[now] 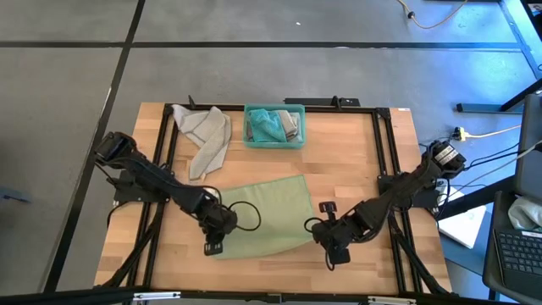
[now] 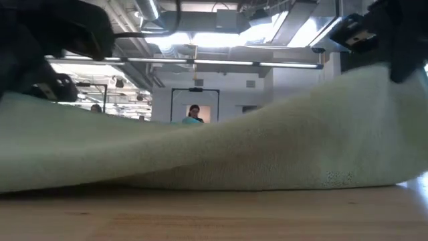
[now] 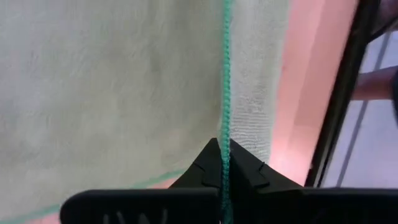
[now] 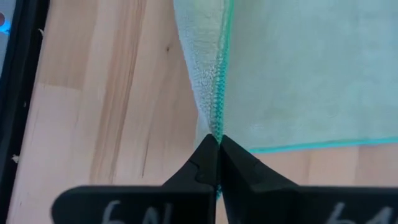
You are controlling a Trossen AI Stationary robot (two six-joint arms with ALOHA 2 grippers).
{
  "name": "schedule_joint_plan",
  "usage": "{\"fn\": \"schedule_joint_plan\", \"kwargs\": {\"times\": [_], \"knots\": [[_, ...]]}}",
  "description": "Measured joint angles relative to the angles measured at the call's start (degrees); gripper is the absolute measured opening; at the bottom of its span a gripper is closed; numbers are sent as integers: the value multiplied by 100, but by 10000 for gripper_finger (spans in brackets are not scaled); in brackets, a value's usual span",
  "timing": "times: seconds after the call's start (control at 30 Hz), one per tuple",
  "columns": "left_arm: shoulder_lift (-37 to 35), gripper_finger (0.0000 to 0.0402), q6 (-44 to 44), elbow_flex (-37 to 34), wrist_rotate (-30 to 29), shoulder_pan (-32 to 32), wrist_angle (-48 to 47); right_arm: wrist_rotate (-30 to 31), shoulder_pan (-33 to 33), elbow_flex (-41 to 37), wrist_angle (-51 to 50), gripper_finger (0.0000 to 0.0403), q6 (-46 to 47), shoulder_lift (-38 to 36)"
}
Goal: Fold microfiber towels
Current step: Fold the green towel
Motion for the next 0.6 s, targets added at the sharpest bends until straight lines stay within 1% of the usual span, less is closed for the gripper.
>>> {"fn": "schedule_joint_plan", "kwargs": {"times": [0.27,0.47,0.6], "knots": [[-115,0,-481,0,-679,-332,-747,19,-546,240,23,10,-749,0],[-113,0,-502,0,-1215,-307,-1370,19,-1099,239,-98,11,-1271,0],[-113,0,-502,0,-1403,-203,-1583,18,-1471,238,-98,11,-1621,0]]}}
